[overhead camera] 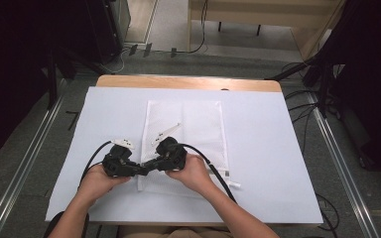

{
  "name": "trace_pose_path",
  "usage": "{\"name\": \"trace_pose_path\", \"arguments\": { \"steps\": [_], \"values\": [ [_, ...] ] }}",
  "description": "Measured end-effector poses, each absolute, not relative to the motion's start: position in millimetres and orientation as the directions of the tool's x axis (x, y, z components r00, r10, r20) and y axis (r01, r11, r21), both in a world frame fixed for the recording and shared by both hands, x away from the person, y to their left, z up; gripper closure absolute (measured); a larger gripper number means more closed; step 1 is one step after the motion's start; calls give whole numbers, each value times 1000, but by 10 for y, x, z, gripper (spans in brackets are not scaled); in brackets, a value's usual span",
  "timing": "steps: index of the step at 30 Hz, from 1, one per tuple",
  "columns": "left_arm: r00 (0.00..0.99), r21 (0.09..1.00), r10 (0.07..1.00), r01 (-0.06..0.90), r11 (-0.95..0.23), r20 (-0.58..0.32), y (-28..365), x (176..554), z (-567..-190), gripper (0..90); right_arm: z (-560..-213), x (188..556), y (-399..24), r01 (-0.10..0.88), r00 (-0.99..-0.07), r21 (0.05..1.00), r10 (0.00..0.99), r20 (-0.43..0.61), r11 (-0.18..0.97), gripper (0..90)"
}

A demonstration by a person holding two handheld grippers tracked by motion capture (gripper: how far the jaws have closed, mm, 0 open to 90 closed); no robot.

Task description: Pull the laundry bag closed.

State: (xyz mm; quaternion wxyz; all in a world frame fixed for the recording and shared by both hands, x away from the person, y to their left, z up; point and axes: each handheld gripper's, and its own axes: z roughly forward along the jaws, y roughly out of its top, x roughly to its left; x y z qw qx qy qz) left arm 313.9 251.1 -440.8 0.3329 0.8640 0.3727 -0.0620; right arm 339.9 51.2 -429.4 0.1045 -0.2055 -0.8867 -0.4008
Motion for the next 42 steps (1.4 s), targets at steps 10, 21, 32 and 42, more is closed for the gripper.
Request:
{"name": "trace_pose_path", "arguments": {
  "steps": [10,21,32,42],
  "values": [
    [708,521,602,694,-496,-370,2518,3132,-4389,882,-4347,3426,503,453,-891,657,277,360,603,885],
    [712,532,598,689,-492,-368,2538,3120,-4375,883,-4372,3425,439,445,-895,657,285,343,608,885],
    [731,556,580,667,-496,-360,2539,3106,-4358,880,-4354,3388,290,373,-928,691,252,275,619,884],
    [741,567,569,656,-498,-357,2543,3100,-4351,879,-4368,3397,267,352,-936,704,231,265,617,884]
  ]
}}
